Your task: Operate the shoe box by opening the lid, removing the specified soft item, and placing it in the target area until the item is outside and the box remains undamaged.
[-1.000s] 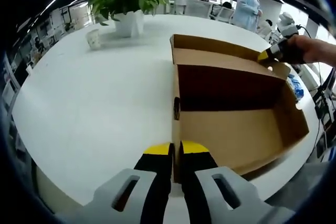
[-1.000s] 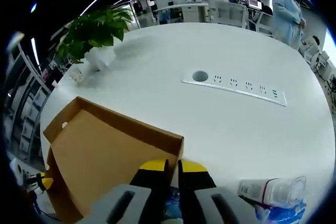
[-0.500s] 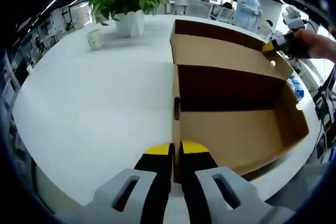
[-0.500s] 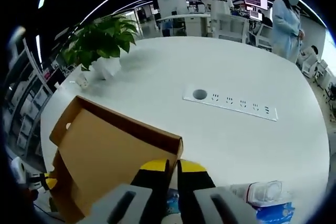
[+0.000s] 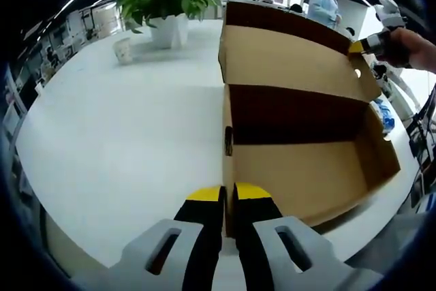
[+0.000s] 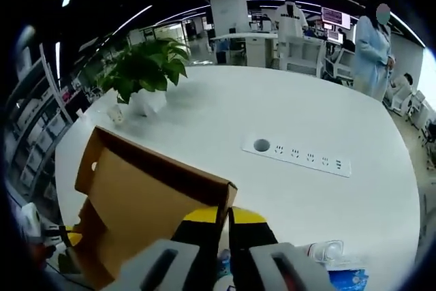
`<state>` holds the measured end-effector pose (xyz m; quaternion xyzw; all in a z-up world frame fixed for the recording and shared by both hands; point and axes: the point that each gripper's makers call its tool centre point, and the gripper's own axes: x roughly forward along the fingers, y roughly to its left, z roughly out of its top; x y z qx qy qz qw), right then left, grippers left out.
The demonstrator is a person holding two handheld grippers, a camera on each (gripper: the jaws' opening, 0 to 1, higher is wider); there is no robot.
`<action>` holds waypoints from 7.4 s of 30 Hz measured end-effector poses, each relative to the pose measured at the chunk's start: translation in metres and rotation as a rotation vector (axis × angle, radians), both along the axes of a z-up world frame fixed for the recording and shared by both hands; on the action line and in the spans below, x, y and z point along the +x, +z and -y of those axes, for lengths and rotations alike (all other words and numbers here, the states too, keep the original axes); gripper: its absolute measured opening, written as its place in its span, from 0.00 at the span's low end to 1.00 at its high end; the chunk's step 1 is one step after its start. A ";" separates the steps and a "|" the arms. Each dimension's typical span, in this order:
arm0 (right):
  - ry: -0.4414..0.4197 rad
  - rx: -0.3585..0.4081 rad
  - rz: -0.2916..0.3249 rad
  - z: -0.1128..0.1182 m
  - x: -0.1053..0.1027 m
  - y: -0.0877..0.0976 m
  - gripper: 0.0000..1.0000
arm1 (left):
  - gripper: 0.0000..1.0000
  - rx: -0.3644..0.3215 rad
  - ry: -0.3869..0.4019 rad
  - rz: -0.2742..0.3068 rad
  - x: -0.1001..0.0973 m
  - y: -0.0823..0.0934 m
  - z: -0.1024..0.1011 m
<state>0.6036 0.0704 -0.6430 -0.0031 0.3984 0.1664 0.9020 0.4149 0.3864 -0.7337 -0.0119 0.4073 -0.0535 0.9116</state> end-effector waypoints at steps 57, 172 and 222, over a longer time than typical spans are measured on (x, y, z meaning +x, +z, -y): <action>0.104 -0.031 0.189 -0.007 -0.069 0.066 0.00 | 0.04 -0.084 0.073 -0.011 -0.001 0.000 0.001; 0.082 -0.107 0.277 -0.015 -0.212 0.011 0.02 | 0.09 -0.190 -0.043 0.014 0.000 0.000 0.007; 0.062 -0.037 0.146 -0.019 -0.243 -0.043 0.05 | 0.12 -0.153 -0.203 0.050 -0.013 0.019 0.004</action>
